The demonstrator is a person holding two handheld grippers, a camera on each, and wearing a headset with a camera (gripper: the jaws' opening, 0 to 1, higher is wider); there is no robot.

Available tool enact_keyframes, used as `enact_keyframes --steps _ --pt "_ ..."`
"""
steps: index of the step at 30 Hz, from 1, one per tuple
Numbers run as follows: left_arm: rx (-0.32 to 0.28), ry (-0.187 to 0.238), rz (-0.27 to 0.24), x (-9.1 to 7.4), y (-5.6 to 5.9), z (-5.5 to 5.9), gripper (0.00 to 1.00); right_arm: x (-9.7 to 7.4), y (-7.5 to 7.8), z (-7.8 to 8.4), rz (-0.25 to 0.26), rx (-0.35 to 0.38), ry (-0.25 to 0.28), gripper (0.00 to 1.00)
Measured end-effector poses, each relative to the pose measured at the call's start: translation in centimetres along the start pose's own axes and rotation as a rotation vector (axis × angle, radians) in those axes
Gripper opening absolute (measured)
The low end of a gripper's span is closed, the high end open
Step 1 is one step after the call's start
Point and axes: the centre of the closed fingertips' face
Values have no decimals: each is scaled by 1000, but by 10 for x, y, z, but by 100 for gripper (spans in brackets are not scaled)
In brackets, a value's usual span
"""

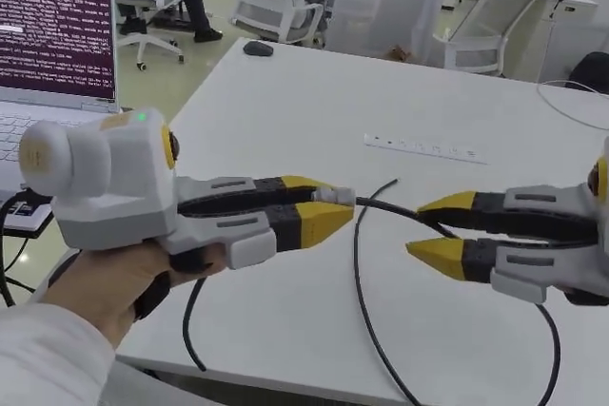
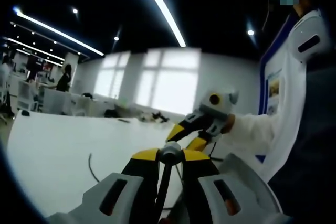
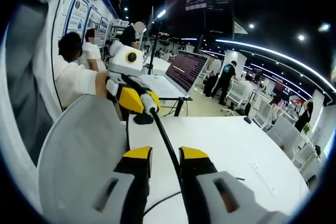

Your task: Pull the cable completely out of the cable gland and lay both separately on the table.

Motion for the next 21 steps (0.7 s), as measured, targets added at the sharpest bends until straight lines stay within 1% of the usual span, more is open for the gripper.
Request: enact_keyframes --steps 3,5,7,11,15,16,17,19,20,21 --pt "-2 -13 3 1 0 3 16 6 -2 -21 -7 -49 45 21" --pt "-3 -19 3 1 0 4 16 9 -4 -29 -9 -67 62 20" --pt "-6 -22 1 1 -1 5 16 12 -4 -34 -10 -83 70 18" --pt "-7 -20 -3 1 -1 5 16 15 -5 -36 -20 -95 78 14" --pt "-1 -15 2 1 0 4 16 17 -8 -32 -33 -100 66 12" --pt "-1 -16 3 1 1 4 16 17 -8 -31 -31 -106 62 11" --pt "-2 -18 2 1 0 5 16 16 -9 -30 -33 -108 62 7" --pt "2 -27 -1 2 0 6 16 15 -8 -31 -32 -100 75 0" --pt "1 -26 -1 2 0 6 16 15 -9 -30 -38 -83 76 1" --pt "0 -26 -1 2 0 6 16 15 -8 -29 -36 -85 75 1"
Point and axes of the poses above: the centre of the closed fingertips' face, and the gripper's own axes: x roughly forward along the fingers, y roughly to its right, z roughly out of its underside, and after that the axes turned 13 degrees about -x, right-handed
